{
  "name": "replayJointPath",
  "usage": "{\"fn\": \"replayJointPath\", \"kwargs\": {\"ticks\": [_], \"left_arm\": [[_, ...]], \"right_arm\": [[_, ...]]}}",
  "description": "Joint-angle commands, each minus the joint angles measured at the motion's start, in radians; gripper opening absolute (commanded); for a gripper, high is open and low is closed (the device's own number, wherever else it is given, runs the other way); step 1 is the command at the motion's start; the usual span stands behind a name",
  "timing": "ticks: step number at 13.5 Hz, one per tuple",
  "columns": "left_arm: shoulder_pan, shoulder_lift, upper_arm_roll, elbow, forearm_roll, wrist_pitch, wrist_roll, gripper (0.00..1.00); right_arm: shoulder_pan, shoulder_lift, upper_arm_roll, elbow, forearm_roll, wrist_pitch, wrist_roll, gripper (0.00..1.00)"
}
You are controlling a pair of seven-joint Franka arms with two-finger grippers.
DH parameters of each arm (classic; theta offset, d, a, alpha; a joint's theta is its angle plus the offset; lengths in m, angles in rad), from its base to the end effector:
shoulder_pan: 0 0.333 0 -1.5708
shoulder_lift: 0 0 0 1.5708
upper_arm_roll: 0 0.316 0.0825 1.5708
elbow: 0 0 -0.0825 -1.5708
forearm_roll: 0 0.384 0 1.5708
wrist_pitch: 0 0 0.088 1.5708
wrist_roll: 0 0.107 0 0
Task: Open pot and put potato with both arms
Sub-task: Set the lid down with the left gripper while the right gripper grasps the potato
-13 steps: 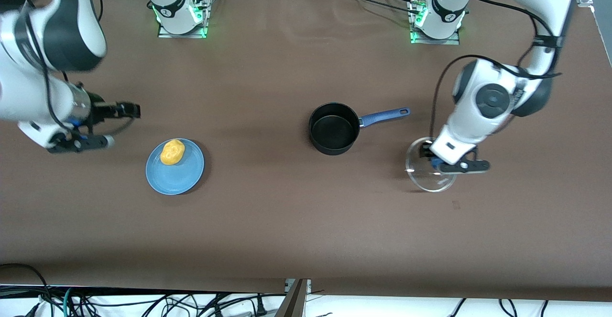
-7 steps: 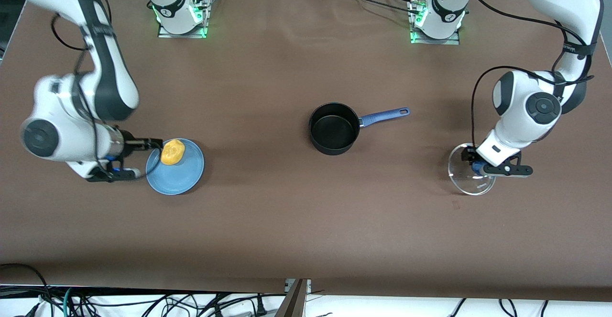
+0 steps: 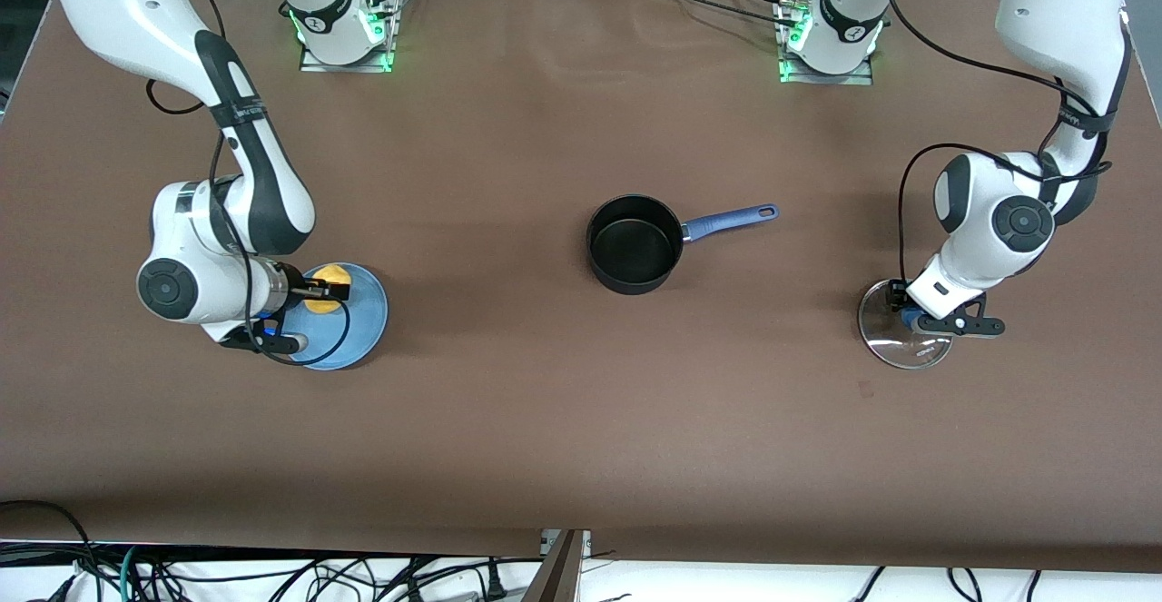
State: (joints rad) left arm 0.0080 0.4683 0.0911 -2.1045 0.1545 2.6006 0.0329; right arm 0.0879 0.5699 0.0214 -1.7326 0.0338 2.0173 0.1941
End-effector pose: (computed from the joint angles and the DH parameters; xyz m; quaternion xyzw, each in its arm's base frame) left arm 0.5810 0.0546 0.1950 -0.9973 0.0377 -0.0096 0.0619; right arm 0.6313 0.0703 0.2320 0.9883 -0.0522 -0.1435 0.0017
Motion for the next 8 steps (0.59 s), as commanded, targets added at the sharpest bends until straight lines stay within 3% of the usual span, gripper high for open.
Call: {"fn": "replayJointPath", "kwargs": {"ticks": [1, 5, 7, 8], "left_arm": [[0.004, -0.043, -0.001, 0.011, 0.014, -0.055, 0.009, 1.00], [-0.020, -0.157, -0.007, 0.121, -0.090, -0.368, 0.001, 1.00], [-0.025, -0.187, -0.007, 0.219, -0.139, -0.515, -0.001, 1.00], [-0.025, -0.206, -0.007, 0.265, -0.141, -0.581, -0.005, 1.00]], "right_arm": [[-0.002, 0.013, 0.002, -0.025, 0.012, 0.044, 0.011, 1.00], [0.003, 0.039, 0.002, -0.022, 0.011, 0.090, 0.011, 0.96], [0.006, 0.039, 0.002, -0.019, 0.009, 0.100, 0.010, 0.75], [0.006, 0.039, 0.002, -0.019, 0.009, 0.098, 0.008, 0.56]]}}
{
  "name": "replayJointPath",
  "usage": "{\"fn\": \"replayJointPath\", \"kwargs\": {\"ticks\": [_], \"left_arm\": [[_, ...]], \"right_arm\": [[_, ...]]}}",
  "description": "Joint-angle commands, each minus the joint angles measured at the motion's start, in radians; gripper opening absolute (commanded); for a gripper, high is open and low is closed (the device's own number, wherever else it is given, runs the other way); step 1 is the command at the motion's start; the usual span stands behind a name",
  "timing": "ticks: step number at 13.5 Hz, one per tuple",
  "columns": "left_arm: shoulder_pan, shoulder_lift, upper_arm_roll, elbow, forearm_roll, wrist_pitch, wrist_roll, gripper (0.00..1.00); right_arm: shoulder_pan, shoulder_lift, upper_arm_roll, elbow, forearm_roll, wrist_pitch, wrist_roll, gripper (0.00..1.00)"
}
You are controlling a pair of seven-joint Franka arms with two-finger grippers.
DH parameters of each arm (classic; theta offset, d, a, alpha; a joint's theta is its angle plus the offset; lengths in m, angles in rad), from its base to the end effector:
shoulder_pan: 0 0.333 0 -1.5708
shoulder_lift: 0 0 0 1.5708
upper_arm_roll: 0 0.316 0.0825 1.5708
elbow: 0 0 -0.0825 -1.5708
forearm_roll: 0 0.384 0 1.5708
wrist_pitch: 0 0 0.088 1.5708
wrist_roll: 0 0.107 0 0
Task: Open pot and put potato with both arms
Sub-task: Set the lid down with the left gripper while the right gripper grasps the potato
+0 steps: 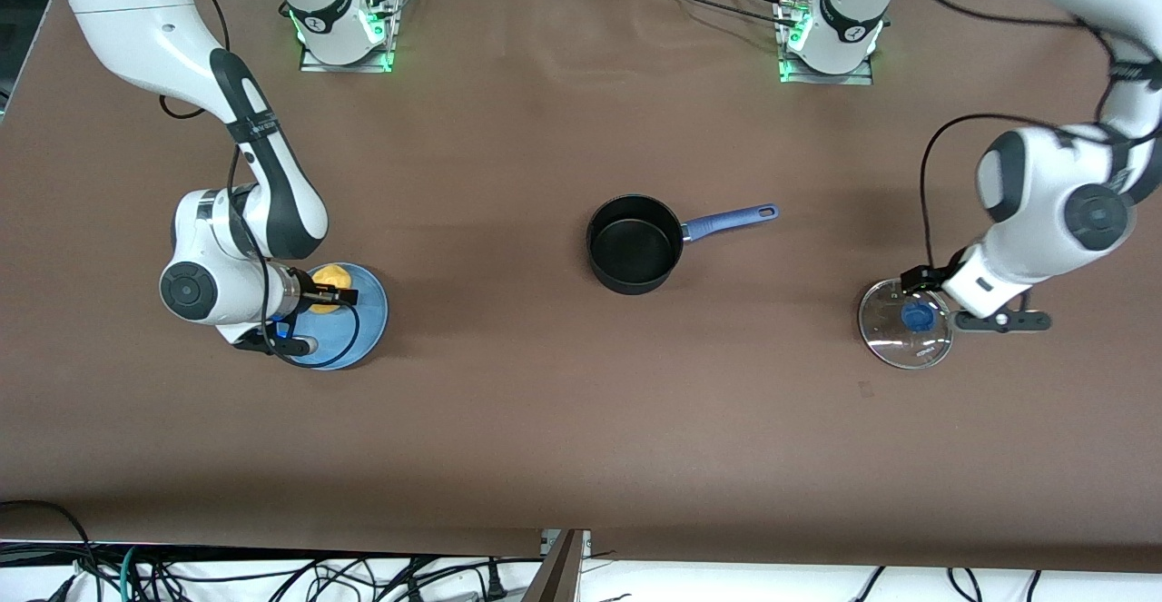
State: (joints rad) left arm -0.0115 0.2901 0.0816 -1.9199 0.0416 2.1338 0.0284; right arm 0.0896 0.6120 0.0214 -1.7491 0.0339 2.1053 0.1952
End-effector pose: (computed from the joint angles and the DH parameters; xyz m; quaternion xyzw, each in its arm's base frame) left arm 0.6050 0.0421 0.3366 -0.9988 -0.0078 0.0391 0.0270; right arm 0.6320 0.0712 0.2038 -0.9902 0.0533 0.1290 0.0000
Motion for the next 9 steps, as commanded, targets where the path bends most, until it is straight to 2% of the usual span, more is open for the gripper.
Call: {"fn": "replayJointPath", "kwargs": {"ticks": [1, 2, 3, 6, 9], "left_arm": [[-0.007, -0.052, 0.003, 0.122, -0.029, -0.176, -0.016, 1.00], [-0.018, -0.081, 0.003, 0.157, -0.038, -0.239, -0.042, 1.00], [-0.025, -0.109, 0.003, 0.195, -0.061, -0.306, -0.062, 1.00], [-0.038, -0.121, 0.003, 0.370, -0.077, -0.528, -0.077, 1.00], [-0.054, -0.124, 0.007, 0.467, -0.100, -0.638, -0.124, 1.00]], "right_arm": [[0.004, -0.003, 0.002, 0.000, 0.008, 0.007, 0.009, 0.36], [0.010, -0.003, 0.002, 0.005, 0.008, 0.004, 0.007, 0.21], [0.013, -0.005, 0.003, 0.010, 0.008, 0.002, 0.009, 0.12], [0.050, -0.015, 0.008, 0.077, 0.012, -0.059, 0.004, 0.12], [0.126, -0.023, 0.009, 0.233, 0.015, -0.258, 0.084, 0.14]]}}
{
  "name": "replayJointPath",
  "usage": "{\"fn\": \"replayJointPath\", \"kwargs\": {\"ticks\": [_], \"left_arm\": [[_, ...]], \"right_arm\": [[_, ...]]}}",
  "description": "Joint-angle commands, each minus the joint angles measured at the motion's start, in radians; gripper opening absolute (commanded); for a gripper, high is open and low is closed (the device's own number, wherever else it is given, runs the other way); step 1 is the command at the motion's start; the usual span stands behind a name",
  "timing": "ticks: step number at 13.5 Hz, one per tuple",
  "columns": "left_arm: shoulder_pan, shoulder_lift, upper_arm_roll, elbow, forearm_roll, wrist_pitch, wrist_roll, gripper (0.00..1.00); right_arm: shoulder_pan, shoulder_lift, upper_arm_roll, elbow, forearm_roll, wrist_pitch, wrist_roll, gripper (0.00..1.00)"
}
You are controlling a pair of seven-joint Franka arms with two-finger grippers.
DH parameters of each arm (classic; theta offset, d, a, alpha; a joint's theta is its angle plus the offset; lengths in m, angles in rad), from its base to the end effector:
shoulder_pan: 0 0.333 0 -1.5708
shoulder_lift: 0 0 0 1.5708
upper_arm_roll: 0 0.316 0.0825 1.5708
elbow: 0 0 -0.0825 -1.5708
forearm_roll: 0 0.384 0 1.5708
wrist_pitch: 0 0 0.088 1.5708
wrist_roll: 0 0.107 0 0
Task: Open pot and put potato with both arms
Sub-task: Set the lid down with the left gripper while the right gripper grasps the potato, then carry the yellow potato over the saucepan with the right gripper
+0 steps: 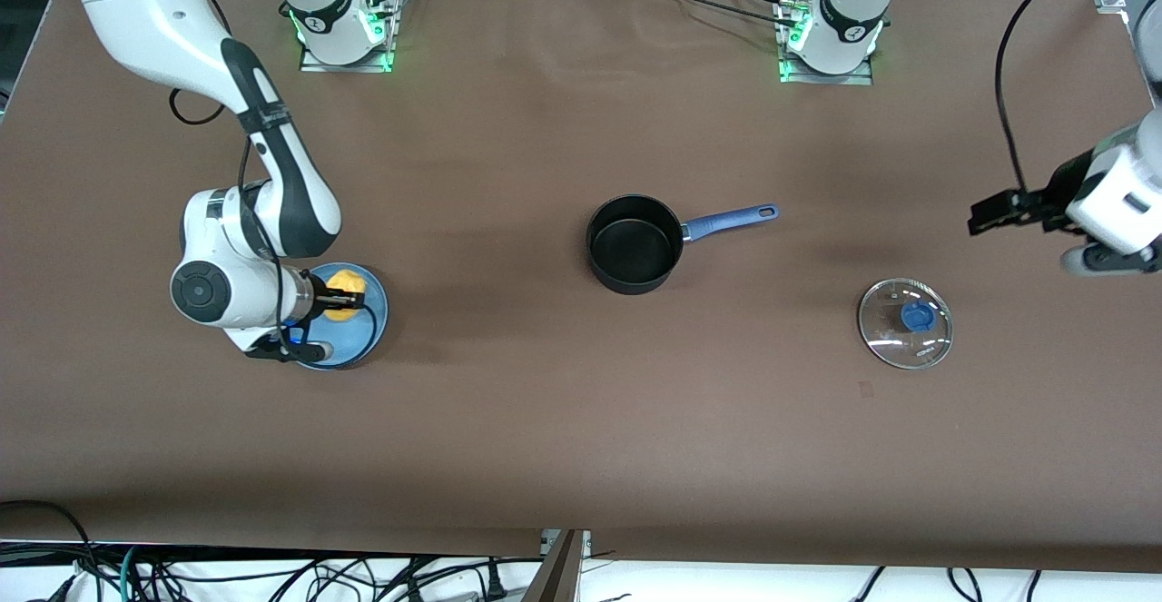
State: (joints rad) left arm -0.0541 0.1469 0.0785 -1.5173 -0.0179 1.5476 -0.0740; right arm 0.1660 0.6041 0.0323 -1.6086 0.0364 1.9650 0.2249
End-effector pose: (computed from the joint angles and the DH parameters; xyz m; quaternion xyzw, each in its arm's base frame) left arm 0.5927 0.0094 0.5636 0.9971 0.0493 -0.0581 0.0017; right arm 0.6505 0.1307 0.2573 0.9917 -0.0239 -0.1260 0.0012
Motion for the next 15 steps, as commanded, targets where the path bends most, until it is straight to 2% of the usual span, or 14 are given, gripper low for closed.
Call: {"fn": "replayJointPath", "kwargs": {"ticks": [1, 4, 6, 11, 15], "left_arm": [[-0.018, 0.005, 0.012, 0.066, -0.048, -0.052, -0.020, 1.00], [-0.043, 0.008, 0.015, 0.075, -0.031, -0.058, -0.015, 1.00], [-0.039, 0.020, 0.017, 0.089, -0.043, -0.060, -0.015, 1.00], [-0.029, 0.028, 0.015, 0.089, -0.045, -0.060, -0.015, 1.00], [-0.029, 0.030, 0.015, 0.089, -0.045, -0.060, -0.015, 1.00]], "right_arm": [[0.090, -0.014, -0.002, 0.134, 0.020, -0.158, 0.101, 0.16], [0.234, -0.010, -0.002, 0.171, 0.130, -0.155, 0.308, 0.18], [0.352, 0.019, -0.003, 0.205, 0.184, -0.094, 0.512, 0.19], [0.590, 0.123, -0.002, 0.285, 0.247, 0.136, 0.865, 0.19], [0.684, 0.177, -0.005, 0.300, 0.243, 0.239, 0.990, 0.22]]}}
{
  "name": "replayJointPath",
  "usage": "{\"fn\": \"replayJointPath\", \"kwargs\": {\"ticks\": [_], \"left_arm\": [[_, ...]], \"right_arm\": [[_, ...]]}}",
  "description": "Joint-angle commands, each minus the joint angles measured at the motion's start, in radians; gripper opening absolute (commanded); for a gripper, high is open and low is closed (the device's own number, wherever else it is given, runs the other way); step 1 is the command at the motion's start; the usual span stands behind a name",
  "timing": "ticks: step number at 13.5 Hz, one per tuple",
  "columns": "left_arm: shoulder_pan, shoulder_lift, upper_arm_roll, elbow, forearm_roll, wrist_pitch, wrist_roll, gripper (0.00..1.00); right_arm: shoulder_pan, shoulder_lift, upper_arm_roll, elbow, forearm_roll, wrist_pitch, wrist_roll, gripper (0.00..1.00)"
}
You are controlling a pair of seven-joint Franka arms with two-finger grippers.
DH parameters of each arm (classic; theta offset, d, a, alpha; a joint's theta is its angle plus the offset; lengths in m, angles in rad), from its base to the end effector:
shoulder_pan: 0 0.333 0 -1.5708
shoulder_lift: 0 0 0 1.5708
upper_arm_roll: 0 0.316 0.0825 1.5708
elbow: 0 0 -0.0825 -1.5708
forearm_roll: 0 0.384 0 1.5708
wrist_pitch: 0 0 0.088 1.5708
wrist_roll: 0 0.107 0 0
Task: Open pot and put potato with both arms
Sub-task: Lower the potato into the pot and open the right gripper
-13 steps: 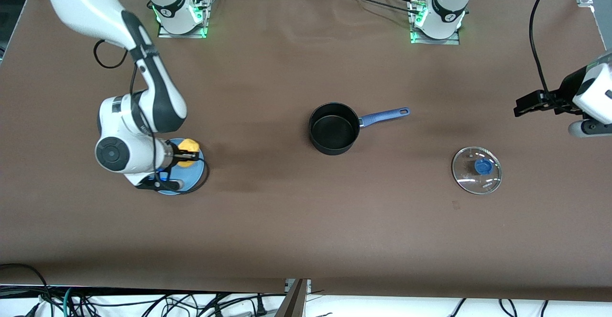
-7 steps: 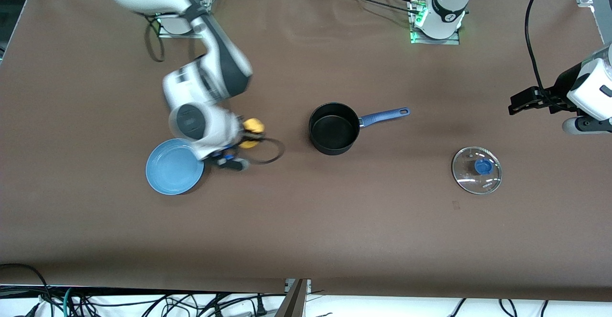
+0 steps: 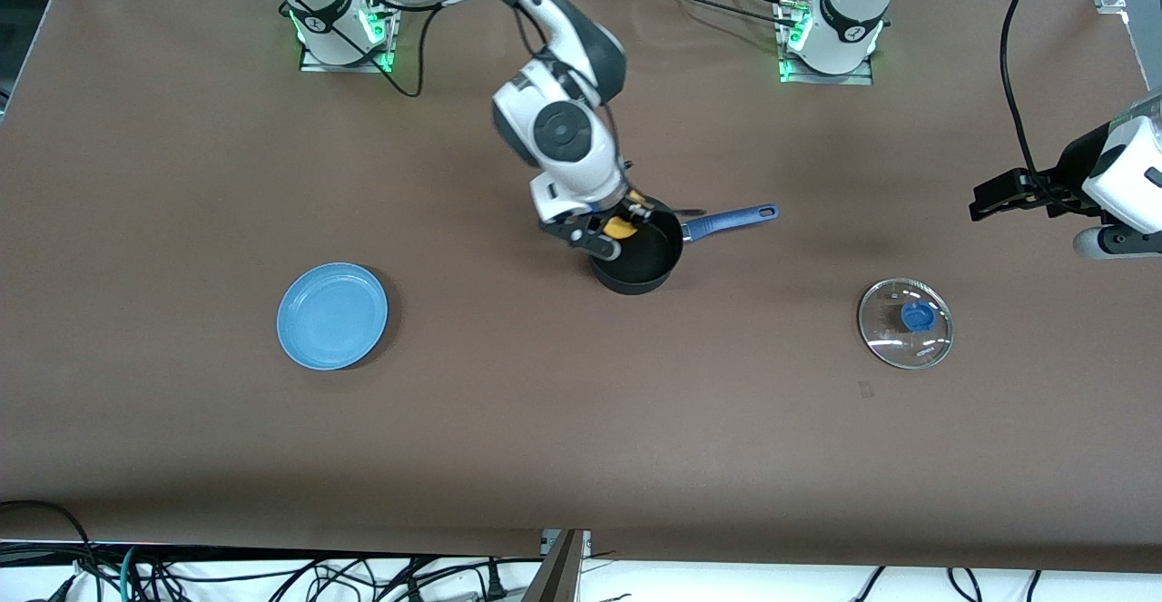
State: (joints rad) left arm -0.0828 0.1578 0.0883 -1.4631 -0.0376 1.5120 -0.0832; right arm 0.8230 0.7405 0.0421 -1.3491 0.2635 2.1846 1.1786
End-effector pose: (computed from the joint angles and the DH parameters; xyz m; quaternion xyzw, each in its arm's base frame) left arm 0.5945 -0.0050 0.5797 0.9975 0.0440 -0.0545 0.0097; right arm 0.4826 0.5701 0.2954 -0.9641 0.2299 0.0818 0.1051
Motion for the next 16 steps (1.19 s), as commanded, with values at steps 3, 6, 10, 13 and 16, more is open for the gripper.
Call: {"fn": "replayJointPath", "kwargs": {"ticks": [3, 6, 10, 13, 16], "left_arm": [[0.005, 0.019, 0.005, 0.035, -0.027, -0.024, -0.004, 1.00], [0.005, 0.019, 0.007, 0.035, -0.027, -0.024, -0.004, 1.00], [0.005, 0.019, 0.007, 0.035, -0.027, -0.024, -0.004, 1.00], [0.001, 0.020, 0.005, 0.035, -0.027, -0.024, -0.004, 1.00], [0.001, 0.020, 0.005, 0.035, -0.027, -0.024, -0.006, 1.00]], "right_arm": [[0.033, 0.059, -0.018, 0.039, 0.010, 0.026, 0.041, 0.58], [0.022, 0.056, -0.022, 0.041, 0.000, 0.026, 0.006, 1.00], [-0.013, 0.007, -0.059, 0.039, -0.068, -0.038, -0.042, 1.00], [-0.111, -0.100, -0.119, 0.038, -0.076, -0.242, -0.267, 1.00], [-0.183, -0.205, -0.172, 0.028, -0.085, -0.420, -0.382, 1.00]]}}
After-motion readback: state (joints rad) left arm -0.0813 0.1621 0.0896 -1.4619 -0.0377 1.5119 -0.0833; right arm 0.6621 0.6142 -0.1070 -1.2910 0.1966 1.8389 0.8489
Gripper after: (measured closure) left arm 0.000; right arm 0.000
